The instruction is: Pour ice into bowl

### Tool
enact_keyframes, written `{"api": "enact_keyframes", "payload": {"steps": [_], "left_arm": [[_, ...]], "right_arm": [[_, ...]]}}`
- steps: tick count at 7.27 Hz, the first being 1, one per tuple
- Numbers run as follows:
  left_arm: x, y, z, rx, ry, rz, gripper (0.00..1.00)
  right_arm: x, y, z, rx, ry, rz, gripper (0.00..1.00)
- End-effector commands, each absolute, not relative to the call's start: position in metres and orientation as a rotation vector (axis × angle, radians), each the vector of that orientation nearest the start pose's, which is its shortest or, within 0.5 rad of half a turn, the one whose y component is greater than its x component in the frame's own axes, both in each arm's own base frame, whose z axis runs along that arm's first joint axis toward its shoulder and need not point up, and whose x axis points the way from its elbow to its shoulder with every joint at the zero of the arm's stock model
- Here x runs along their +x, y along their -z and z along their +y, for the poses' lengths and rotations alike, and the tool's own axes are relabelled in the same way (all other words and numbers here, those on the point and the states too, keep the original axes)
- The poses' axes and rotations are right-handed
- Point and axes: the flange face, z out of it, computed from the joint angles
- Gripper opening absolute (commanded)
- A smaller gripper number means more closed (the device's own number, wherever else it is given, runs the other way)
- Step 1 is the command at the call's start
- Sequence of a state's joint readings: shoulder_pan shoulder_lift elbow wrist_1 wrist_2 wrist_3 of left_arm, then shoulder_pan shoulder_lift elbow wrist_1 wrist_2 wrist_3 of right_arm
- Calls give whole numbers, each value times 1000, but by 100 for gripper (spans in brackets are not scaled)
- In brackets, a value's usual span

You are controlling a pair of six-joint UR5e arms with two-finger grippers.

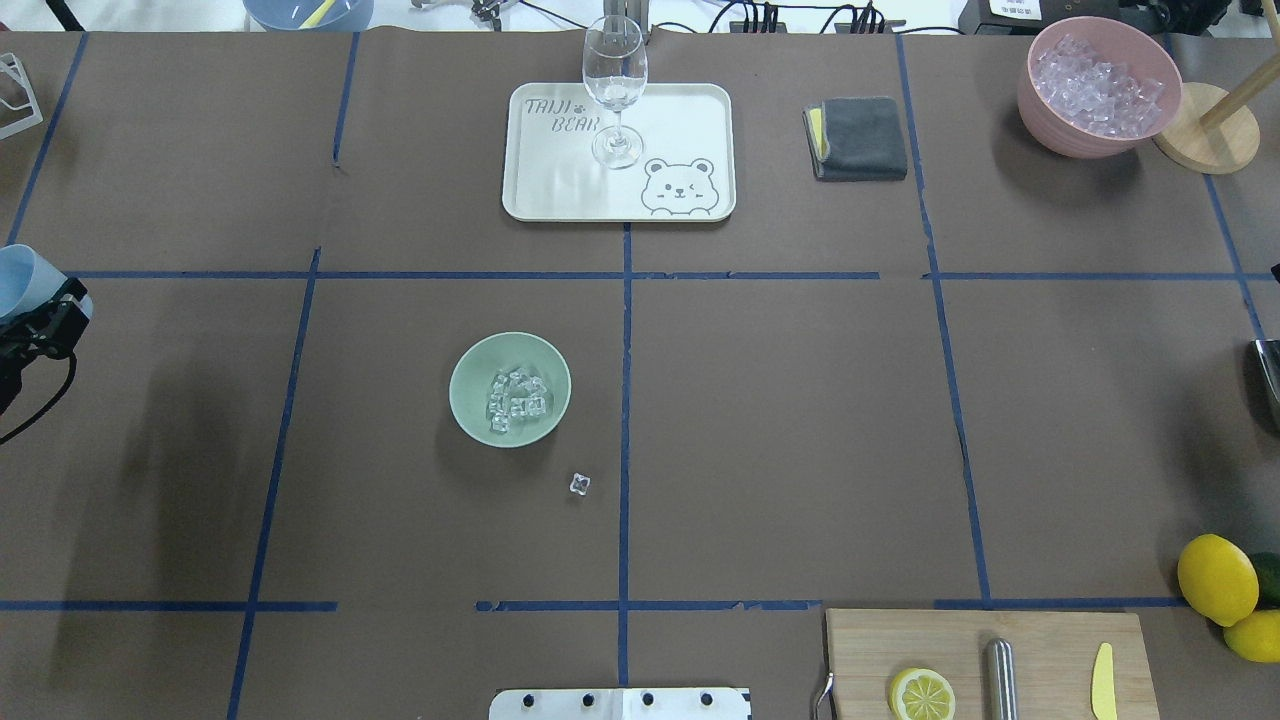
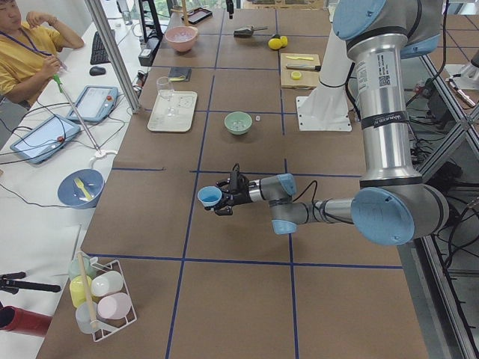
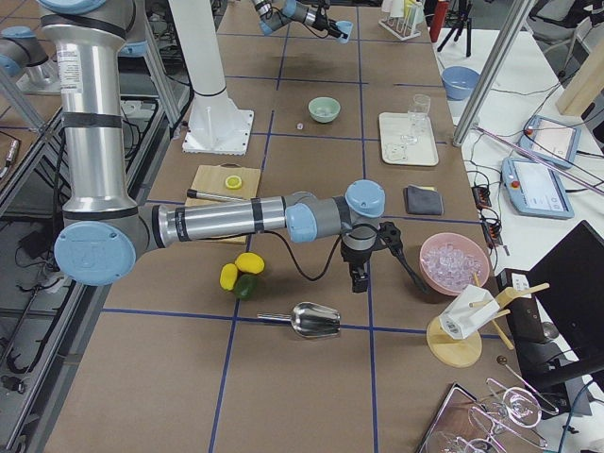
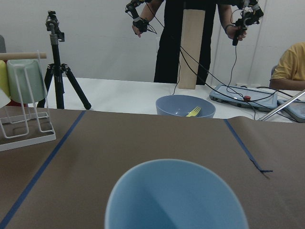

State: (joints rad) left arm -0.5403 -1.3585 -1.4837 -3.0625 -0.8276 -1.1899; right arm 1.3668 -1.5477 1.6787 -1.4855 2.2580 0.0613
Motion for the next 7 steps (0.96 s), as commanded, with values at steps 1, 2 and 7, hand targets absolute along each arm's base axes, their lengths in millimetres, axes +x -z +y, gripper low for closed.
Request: {"api": "enact_keyframes", "payload": {"steps": [1, 2, 7], "left_arm": [[234, -644, -371, 1100, 594, 699, 0], [243, -644, -367, 1090, 574, 704, 0], [288, -657, -347, 1051, 478, 720, 7]], "right_arm": [[-35, -589, -516, 118, 210, -708, 100], [-35, -589, -516, 117, 211, -707, 100], [-35, -593, -515, 112, 211, -707, 100]]}}
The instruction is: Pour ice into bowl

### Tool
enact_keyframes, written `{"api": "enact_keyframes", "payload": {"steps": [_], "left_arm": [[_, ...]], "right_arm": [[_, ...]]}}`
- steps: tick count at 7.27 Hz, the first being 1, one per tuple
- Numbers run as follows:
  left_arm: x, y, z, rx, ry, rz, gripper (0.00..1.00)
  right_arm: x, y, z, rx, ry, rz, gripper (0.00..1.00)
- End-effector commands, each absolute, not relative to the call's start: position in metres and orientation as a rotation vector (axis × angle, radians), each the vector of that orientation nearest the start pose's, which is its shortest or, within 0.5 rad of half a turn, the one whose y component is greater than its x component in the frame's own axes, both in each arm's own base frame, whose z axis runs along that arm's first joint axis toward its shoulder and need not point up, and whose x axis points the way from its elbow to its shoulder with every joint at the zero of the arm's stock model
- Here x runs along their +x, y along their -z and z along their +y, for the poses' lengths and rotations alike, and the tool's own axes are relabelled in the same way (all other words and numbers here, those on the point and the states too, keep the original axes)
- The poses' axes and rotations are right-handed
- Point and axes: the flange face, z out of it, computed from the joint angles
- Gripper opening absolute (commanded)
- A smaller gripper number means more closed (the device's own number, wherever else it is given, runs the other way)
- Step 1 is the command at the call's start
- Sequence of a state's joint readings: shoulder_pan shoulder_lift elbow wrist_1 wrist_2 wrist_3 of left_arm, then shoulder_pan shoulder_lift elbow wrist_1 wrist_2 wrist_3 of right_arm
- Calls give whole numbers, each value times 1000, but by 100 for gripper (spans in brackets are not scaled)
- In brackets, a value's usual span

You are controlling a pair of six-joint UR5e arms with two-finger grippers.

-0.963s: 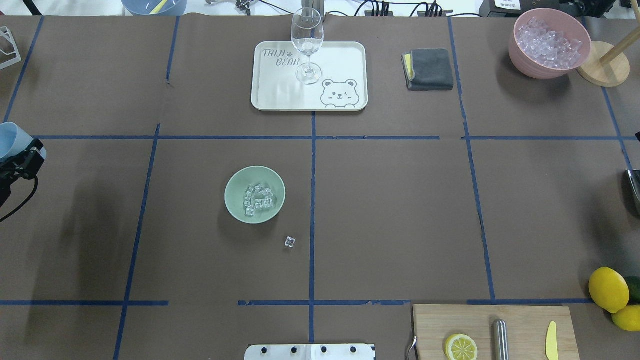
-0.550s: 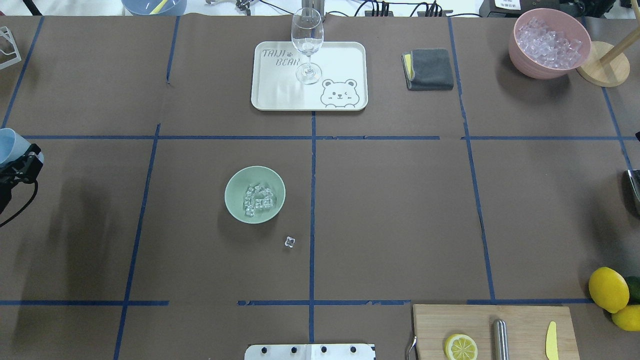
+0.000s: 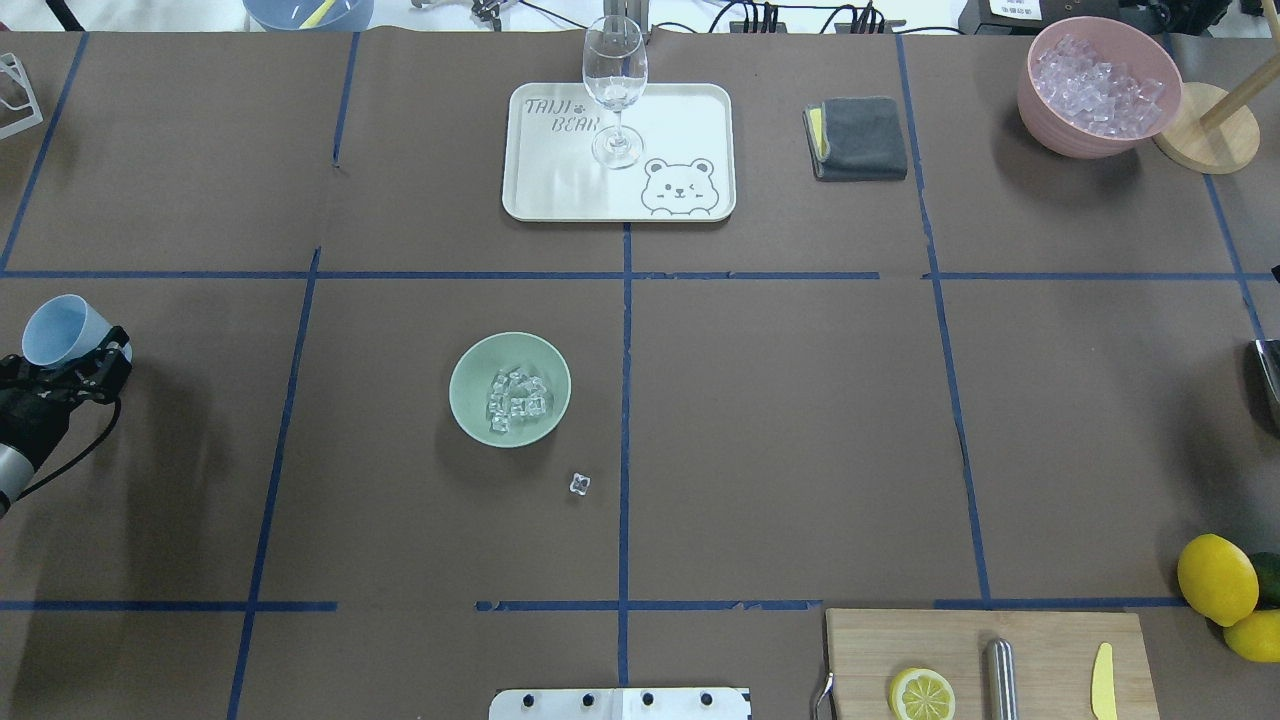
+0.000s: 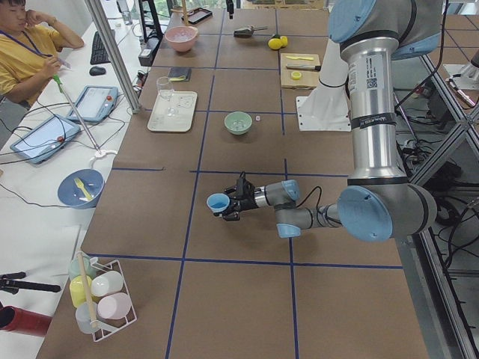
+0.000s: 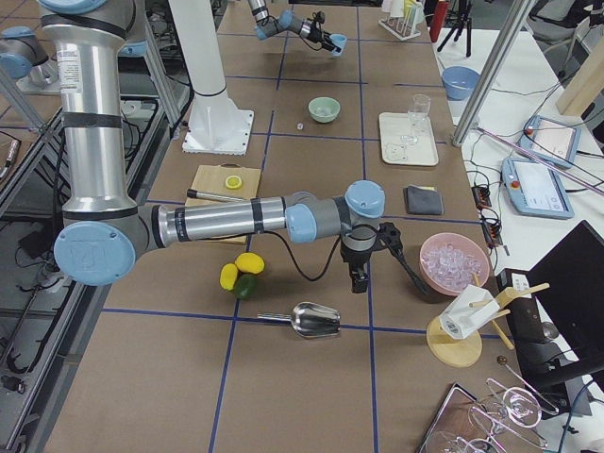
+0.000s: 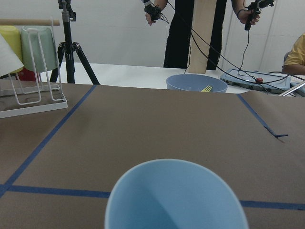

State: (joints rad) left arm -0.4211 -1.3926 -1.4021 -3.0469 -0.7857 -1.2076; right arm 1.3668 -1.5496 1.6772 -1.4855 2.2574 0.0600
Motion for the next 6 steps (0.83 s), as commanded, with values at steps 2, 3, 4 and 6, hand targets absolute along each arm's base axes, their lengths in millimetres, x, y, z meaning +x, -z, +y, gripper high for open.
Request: {"api": "enact_keyframes", "payload": {"steps": [2, 3, 4, 6], "left_arm": [[289, -659, -346, 1049, 472, 719, 24], [291, -658, -344, 1047, 468, 725, 55], [291, -659, -343, 1047, 467, 724, 100], [292, -658, -341, 1054, 467, 723, 100]], "right_arm": [[-34, -595, -512, 107, 209, -706, 100], [-34, -594, -512, 109, 210, -706, 100], [-34, -594, -512, 109, 210, -706, 100], [-34, -594, -512, 110, 210, -706, 100]]}}
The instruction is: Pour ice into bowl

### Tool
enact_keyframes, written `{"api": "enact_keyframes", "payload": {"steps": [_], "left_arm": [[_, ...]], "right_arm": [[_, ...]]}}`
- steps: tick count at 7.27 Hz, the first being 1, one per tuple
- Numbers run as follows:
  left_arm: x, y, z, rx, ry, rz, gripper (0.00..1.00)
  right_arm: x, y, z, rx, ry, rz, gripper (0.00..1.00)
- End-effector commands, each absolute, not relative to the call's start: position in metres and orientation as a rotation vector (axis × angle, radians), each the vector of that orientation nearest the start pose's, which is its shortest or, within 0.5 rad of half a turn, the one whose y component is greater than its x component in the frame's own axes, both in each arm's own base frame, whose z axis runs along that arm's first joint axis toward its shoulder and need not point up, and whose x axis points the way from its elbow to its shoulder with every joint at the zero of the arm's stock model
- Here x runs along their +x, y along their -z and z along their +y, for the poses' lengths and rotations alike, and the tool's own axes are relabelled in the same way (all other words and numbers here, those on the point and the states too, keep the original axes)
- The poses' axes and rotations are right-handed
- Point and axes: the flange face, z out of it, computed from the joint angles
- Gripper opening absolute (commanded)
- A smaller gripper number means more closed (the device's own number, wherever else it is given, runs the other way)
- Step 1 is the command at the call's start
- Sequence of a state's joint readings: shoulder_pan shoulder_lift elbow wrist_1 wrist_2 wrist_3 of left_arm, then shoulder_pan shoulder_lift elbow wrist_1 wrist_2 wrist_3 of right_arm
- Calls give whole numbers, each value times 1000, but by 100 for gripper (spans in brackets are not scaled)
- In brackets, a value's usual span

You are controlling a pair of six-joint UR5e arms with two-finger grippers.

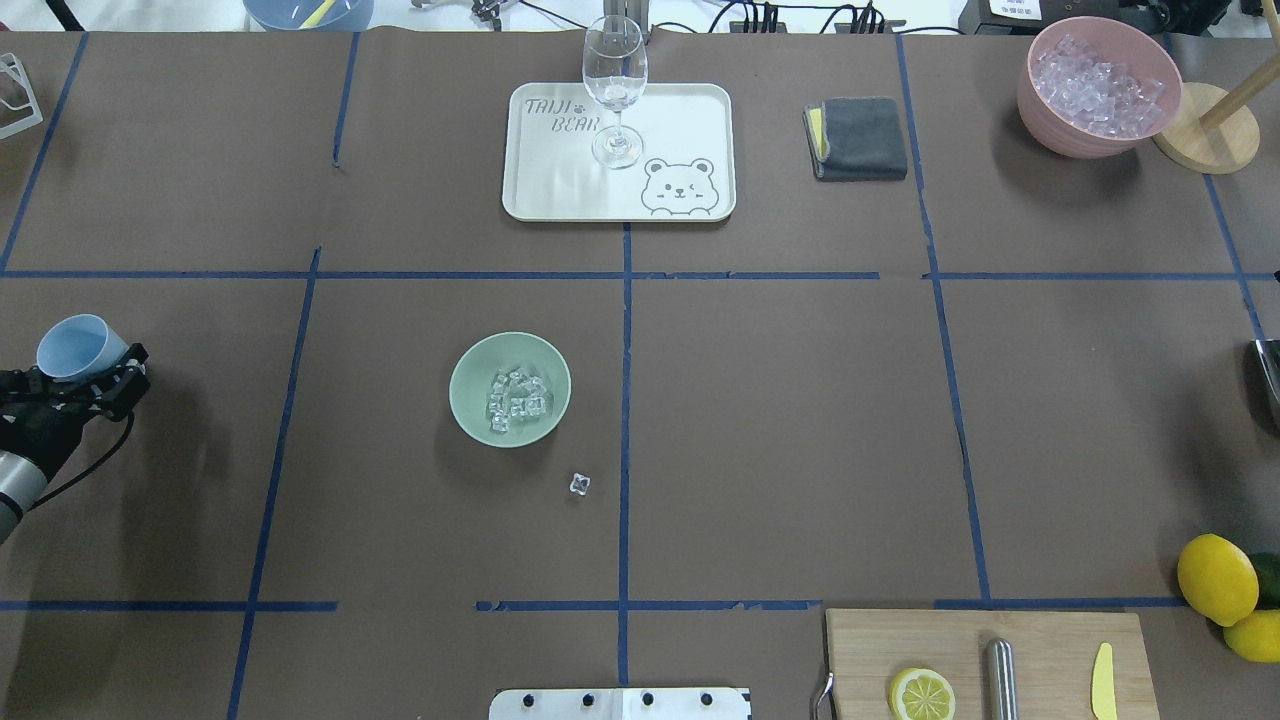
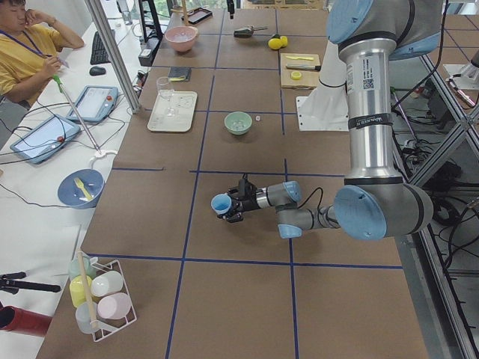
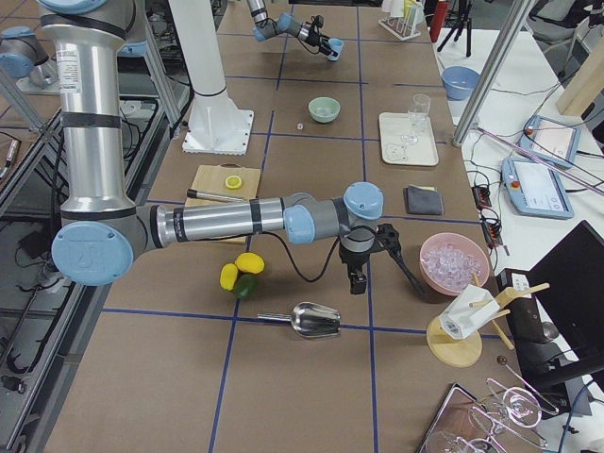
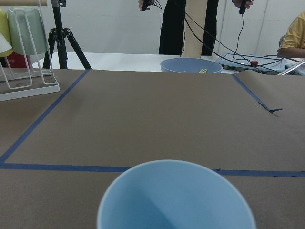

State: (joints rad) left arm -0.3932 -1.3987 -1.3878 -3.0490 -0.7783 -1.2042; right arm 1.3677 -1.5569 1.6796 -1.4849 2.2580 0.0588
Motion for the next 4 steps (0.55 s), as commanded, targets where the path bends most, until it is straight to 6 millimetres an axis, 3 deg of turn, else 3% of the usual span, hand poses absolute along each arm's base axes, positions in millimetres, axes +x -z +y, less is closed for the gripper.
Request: {"api": "enact_keyframes", "payload": {"steps": [1, 2, 3, 4], "left_arm": [[292, -656, -341, 1056, 470, 726, 100], [289, -650, -340, 1061, 477, 742, 100], [282, -632, -342, 1096, 506, 755, 100], [264, -615, -336, 1121, 497, 756, 100]], "right_arm": [[-33, -594, -512, 110, 208, -706, 100], [-31, -593, -512, 112, 204, -706, 100], [-31, -593, -512, 112, 204, -706, 100], [-31, -593, -512, 112, 204, -706, 100]]}}
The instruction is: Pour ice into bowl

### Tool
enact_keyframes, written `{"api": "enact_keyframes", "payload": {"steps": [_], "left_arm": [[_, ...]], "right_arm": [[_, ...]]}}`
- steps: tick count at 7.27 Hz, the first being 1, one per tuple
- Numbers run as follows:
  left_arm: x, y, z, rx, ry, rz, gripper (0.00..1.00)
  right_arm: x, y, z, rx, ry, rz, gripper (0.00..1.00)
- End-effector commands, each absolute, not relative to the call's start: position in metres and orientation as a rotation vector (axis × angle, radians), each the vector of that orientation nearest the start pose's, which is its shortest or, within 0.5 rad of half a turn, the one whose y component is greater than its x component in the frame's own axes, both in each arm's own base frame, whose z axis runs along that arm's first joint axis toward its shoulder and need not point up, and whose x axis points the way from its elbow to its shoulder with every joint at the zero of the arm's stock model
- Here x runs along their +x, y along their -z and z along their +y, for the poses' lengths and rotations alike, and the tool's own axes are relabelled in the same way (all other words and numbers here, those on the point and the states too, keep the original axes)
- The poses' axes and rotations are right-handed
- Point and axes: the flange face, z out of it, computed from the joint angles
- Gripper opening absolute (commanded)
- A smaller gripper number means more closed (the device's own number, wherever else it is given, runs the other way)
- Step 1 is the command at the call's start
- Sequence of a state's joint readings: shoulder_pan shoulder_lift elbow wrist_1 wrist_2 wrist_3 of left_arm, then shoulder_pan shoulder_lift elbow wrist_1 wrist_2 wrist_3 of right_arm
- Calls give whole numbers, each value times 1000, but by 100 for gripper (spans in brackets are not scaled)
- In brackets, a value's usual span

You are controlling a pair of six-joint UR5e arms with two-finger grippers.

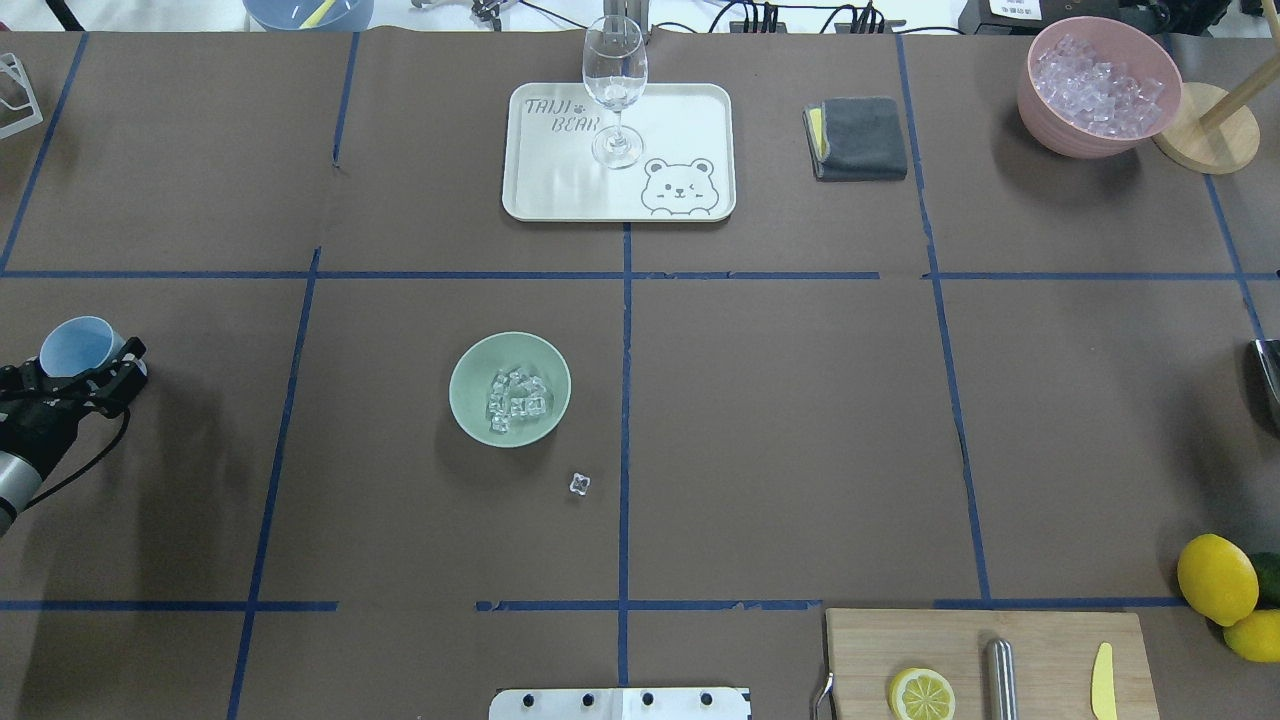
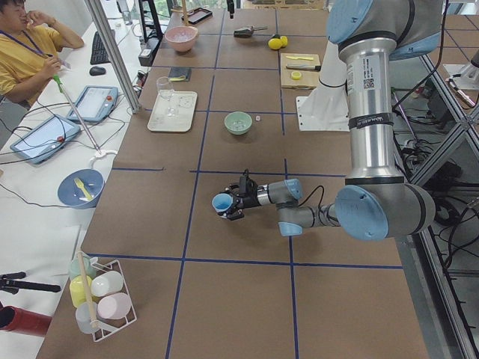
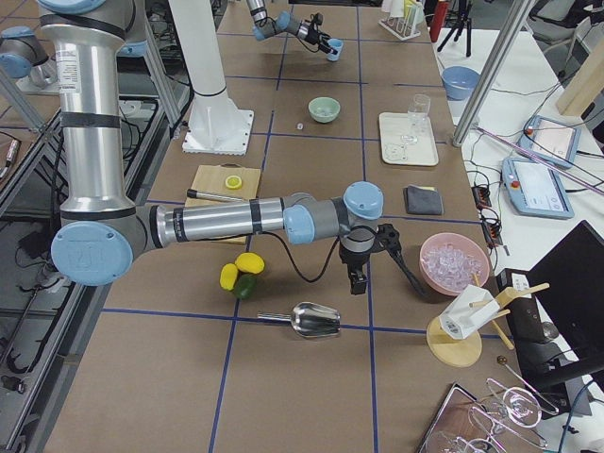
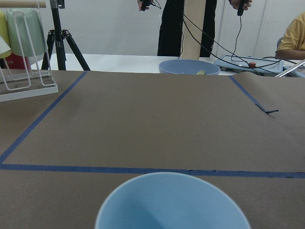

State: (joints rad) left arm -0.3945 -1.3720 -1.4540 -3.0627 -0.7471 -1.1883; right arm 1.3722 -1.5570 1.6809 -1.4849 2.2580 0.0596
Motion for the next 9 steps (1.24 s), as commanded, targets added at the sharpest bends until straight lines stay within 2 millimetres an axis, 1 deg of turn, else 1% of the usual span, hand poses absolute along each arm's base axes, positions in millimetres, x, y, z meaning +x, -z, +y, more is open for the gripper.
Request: {"api": "enact_keyframes", "payload": {"steps": [1, 2, 3, 4, 5, 6, 7, 8, 9], "left_arm": [[246, -588, -329, 1155, 456, 752, 100], [242, -572, -328, 1186, 413, 748, 100], [241, -568, -327, 1189, 353, 754, 100], [229, -565, -339, 1173, 289, 757, 100], [208, -560, -354, 1175, 201, 736, 100], [178, -563, -371, 1141, 73, 720, 100], [135, -567, -394, 1088, -51, 697, 100], [84, -573, -417, 982, -128, 664, 100], [44, -563, -459, 847, -147, 665, 100]], "right_arm": [[-32, -593, -512, 111, 204, -706, 100], [-31, -593, -513, 113, 203, -706, 100], [-31, -592, -513, 115, 204, -706, 100], [-31, -592, -513, 115, 204, -706, 100], [-32, -589, -514, 120, 207, -707, 100], [-32, -584, -514, 129, 208, -708, 100], [-32, -579, -514, 134, 200, -710, 100], [-33, -568, -516, 147, 189, -713, 100], [-33, -549, -517, 166, 162, -725, 100]]}}
